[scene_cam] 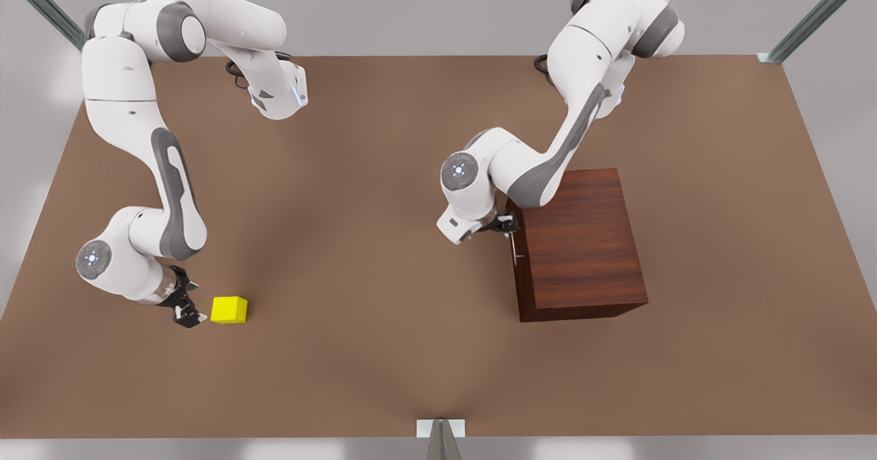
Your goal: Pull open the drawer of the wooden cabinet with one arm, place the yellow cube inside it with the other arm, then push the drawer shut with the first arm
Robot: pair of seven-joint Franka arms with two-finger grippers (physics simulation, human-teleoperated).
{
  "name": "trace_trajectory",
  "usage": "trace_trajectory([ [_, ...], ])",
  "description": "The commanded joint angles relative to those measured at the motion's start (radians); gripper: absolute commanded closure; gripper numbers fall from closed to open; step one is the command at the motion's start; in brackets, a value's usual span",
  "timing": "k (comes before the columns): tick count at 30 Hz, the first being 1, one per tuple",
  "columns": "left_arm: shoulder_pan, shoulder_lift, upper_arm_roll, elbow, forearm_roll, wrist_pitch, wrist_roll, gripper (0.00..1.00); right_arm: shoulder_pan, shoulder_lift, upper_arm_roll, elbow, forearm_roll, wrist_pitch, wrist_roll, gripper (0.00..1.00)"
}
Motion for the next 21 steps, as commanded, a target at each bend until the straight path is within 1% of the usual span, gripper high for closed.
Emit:
trace_trajectory([
  [1,-0.005,0.005,0.0,-0.014,0.075,0.026,-0.362,0.0,0.007,0.008,-0.002,0.0,-0.001,0.008,0.296,0.0],
  [4,-0.005,0.008,0.0,-0.021,0.08,0.023,-0.368,0.0,0.022,0.017,-0.008,0.003,0.0,0.005,0.319,0.0],
  [5,-0.006,0.011,0.0,-0.024,0.082,0.023,-0.377,0.0,0.043,0.017,-0.036,0.006,0.003,-0.002,0.324,0.0],
  [6,-0.006,0.019,0.0,-0.027,0.092,0.023,-0.389,0.0,0.072,0.034,-0.062,0.04,0.005,-0.053,0.327,0.0],
  [10,-0.011,0.033,0.0,-0.029,0.102,0.023,-0.392,0.0,0.082,0.08,-0.067,0.121,0.002,-0.128,0.344,0.0],
  [17,-0.012,0.048,0.005,-0.056,0.174,0.015,-0.411,0.0,0.08,0.122,-0.079,0.112,-0.007,-0.116,0.364,0.0],
  [21,-0.014,0.057,0.003,-0.053,0.177,0.018,-0.414,0.0,0.092,0.128,-0.082,0.118,0.002,-0.114,0.379,0.0],
])
